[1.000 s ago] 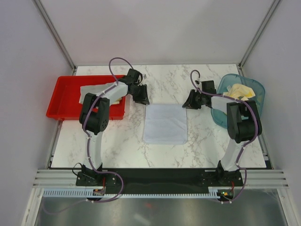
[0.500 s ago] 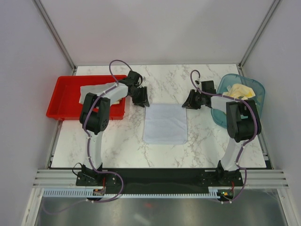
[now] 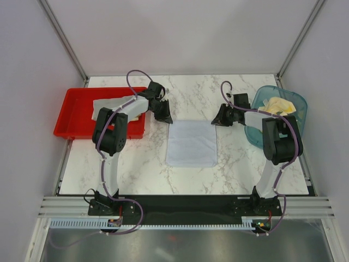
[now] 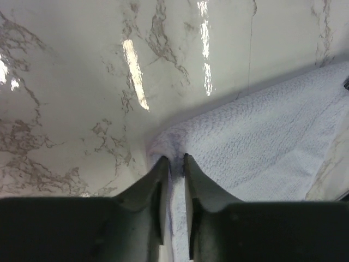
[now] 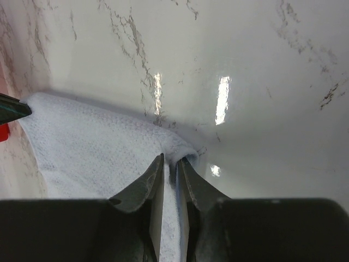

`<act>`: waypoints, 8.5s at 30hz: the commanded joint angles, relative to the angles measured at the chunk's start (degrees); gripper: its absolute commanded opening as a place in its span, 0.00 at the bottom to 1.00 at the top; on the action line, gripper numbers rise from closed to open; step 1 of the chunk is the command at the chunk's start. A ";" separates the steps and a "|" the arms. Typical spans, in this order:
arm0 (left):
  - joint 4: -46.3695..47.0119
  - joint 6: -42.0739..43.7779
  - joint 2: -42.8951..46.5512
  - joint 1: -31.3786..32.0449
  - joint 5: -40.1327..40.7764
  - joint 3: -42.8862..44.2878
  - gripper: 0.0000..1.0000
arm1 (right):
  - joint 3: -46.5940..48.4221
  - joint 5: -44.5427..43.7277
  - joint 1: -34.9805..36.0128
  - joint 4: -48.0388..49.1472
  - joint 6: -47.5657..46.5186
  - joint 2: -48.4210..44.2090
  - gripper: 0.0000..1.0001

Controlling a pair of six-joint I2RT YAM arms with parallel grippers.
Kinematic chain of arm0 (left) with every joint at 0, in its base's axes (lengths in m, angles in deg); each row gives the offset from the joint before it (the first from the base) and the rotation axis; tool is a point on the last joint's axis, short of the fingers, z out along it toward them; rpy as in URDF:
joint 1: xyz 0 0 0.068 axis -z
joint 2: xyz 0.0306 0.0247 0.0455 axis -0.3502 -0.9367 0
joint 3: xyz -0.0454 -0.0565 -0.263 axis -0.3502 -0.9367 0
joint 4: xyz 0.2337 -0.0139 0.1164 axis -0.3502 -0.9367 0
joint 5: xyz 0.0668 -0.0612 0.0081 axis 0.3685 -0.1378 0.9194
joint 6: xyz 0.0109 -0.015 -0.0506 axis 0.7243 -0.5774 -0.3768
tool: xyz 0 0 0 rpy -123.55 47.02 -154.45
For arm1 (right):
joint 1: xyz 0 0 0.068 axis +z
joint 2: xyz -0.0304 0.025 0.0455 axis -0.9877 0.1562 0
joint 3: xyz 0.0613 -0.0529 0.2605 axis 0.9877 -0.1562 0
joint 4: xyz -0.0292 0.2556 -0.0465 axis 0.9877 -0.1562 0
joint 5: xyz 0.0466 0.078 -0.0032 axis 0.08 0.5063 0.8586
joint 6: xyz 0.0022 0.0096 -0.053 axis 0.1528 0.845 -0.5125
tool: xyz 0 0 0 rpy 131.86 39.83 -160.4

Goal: Fold and stack the towels
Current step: Fold the towel

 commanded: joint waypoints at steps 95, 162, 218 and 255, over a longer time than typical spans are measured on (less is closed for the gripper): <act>9.98 3.52 4.81 4.28 8.30 -9.34 0.54 | -33.16 1.88 8.20 11.06 4.29 -24.07 0.00; -5.22 22.06 6.22 -0.29 5.16 9.72 0.68 | 12.34 3.82 6.88 -13.90 -16.71 -2.37 0.61; -11.30 37.62 -5.13 -5.56 -9.79 20.28 0.02 | 25.03 16.12 0.29 -7.23 -28.05 10.22 0.00; 7.69 34.11 24.48 1.81 4.08 -17.24 0.02 | -11.89 8.04 3.45 13.43 -18.65 -19.57 0.00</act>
